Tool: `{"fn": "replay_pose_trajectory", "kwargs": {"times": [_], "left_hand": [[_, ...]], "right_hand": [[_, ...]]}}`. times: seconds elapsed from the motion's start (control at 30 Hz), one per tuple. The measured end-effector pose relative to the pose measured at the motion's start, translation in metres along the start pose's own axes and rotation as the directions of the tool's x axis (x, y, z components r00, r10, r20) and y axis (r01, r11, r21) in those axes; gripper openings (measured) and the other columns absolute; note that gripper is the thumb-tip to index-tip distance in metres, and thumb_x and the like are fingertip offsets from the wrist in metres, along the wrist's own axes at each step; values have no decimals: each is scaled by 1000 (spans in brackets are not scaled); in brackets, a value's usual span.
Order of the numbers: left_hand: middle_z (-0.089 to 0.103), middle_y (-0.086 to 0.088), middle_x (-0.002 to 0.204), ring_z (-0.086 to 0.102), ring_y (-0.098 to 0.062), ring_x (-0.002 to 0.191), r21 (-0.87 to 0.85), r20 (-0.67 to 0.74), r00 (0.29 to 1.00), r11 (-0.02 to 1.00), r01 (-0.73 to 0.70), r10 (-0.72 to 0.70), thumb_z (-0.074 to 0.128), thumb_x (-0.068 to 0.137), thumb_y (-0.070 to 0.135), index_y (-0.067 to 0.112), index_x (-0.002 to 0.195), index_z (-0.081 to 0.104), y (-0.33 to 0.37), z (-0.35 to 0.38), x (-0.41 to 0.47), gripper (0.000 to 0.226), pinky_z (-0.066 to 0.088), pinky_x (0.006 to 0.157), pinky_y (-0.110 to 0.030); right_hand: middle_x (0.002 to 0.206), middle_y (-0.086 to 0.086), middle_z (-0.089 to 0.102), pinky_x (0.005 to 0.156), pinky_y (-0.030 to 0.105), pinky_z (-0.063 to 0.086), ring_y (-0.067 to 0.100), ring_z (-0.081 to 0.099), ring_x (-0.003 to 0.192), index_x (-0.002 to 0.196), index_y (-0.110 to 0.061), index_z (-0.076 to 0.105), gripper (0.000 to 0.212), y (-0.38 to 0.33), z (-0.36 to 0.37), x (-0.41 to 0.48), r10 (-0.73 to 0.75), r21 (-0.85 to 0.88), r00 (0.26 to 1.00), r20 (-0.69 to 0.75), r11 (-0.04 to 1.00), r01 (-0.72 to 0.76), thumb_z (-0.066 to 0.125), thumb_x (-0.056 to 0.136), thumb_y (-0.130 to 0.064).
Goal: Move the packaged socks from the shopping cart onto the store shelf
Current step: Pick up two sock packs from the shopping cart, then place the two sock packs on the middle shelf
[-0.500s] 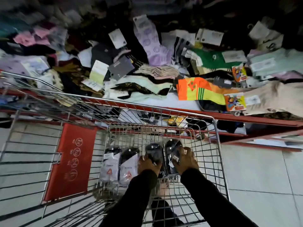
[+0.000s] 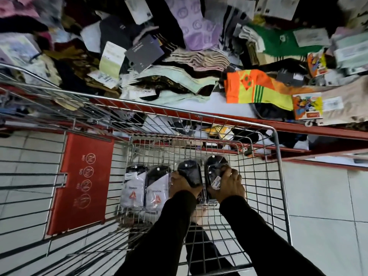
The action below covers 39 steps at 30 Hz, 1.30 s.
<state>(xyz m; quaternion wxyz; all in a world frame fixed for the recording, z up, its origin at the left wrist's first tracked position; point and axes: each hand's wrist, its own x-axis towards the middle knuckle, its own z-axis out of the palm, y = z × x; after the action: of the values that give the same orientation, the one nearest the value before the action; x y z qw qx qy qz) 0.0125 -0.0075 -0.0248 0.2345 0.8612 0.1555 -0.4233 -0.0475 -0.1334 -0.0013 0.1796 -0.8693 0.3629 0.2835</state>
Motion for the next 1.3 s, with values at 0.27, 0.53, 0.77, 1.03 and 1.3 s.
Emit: {"fn": "replay_pose_trajectory", "kwargs": {"times": [0.27, 0.53, 0.77, 1.03, 1.3], "left_hand": [[38, -15, 151, 45, -37, 137, 71, -47, 998, 997, -28, 31, 86, 63, 55, 2, 148, 19, 3, -30, -27, 121, 43, 111, -44], [57, -7, 131, 62, -30, 116, -164, -191, 962, 959, -230, 197, 77, 34, 72, 18, 130, 34, 10, -93, -88, 119, 55, 99, -42], [49, -5, 146, 55, -25, 129, -244, -410, 815, 812, -531, 409, 84, 49, 62, 23, 145, 26, 43, -168, -158, 118, 47, 109, -32], [32, -2, 155, 41, -22, 139, -67, -651, 426, 512, -856, 628, 87, 69, 45, 44, 142, 15, 120, -257, -249, 102, 41, 110, -35], [32, 2, 149, 35, -13, 138, 18, -768, 126, 218, -976, 628, 87, 68, 40, 23, 146, 18, 178, -311, -290, 106, 35, 115, -29]], "right_hand": [[143, 18, 47, 106, 45, 48, 36, 49, 131, 146, -3, 12, 127, 6, -18, -10, 50, 121, 999, -16, 991, -48, 86, 58, -56], [150, 21, 42, 99, 46, 54, 35, 53, 130, 153, -4, 11, 131, -2, -86, -70, -16, 177, 977, -213, 983, 55, 78, 61, -69], [130, 14, 57, 96, 36, 53, 30, 60, 116, 141, -7, 37, 111, -22, -173, -128, -89, 392, 778, -622, 824, 408, 88, 54, -53], [136, 10, 50, 104, 38, 49, 26, 54, 124, 141, -11, 33, 105, -47, -298, -173, 45, 327, 383, -923, 620, 713, 92, 57, -33], [133, 11, 46, 109, 30, 43, 17, 47, 125, 141, -2, 32, 102, -67, -377, -196, 105, 199, 170, -980, 568, 799, 91, 62, -32]]}}
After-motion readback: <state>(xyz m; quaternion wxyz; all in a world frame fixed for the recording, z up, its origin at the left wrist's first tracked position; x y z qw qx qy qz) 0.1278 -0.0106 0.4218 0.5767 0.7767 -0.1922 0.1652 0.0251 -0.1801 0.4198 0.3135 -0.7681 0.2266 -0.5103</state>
